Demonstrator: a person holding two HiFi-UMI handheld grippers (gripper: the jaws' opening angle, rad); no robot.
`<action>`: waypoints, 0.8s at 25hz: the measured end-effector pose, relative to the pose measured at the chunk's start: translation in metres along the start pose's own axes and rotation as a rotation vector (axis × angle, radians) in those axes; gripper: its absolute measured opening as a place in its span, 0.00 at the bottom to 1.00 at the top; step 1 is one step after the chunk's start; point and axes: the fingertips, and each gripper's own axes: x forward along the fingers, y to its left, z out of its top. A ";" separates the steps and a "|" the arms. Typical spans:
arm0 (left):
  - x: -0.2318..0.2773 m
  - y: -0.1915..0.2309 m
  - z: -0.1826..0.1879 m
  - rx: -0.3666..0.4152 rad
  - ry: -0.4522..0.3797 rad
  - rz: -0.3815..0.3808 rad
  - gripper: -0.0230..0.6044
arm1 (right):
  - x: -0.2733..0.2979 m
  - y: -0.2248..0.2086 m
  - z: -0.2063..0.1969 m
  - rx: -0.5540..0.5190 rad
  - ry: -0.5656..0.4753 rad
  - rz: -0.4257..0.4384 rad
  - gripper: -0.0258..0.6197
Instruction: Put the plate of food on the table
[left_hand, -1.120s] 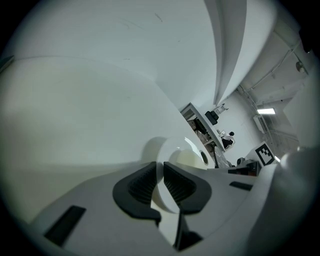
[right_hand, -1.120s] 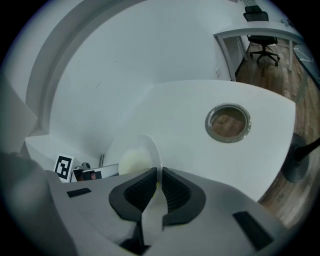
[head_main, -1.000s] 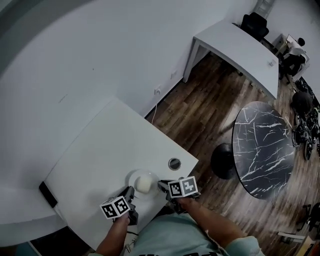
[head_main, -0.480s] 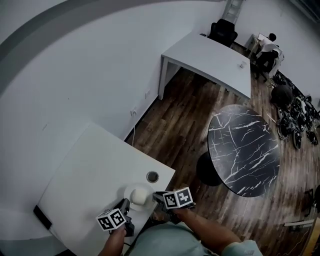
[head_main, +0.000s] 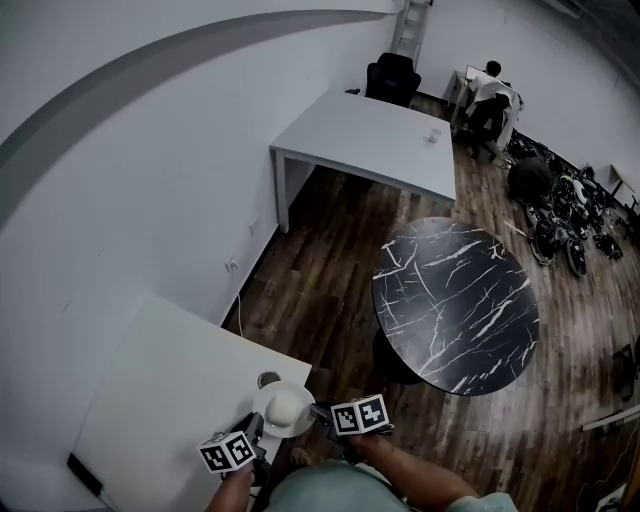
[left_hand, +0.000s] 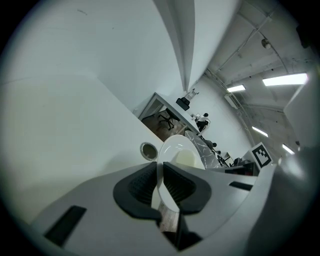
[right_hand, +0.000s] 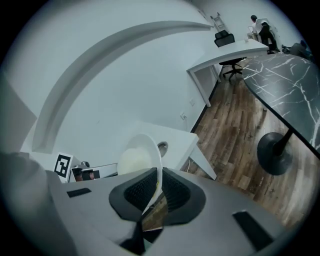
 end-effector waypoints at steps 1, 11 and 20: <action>0.004 -0.008 0.000 0.012 0.004 -0.008 0.11 | -0.008 -0.005 0.002 0.005 -0.014 -0.003 0.10; 0.048 -0.096 -0.018 0.128 0.074 -0.080 0.11 | -0.087 -0.065 0.001 0.083 -0.123 -0.053 0.10; 0.095 -0.179 -0.052 0.200 0.141 -0.140 0.11 | -0.163 -0.130 -0.010 0.165 -0.210 -0.095 0.10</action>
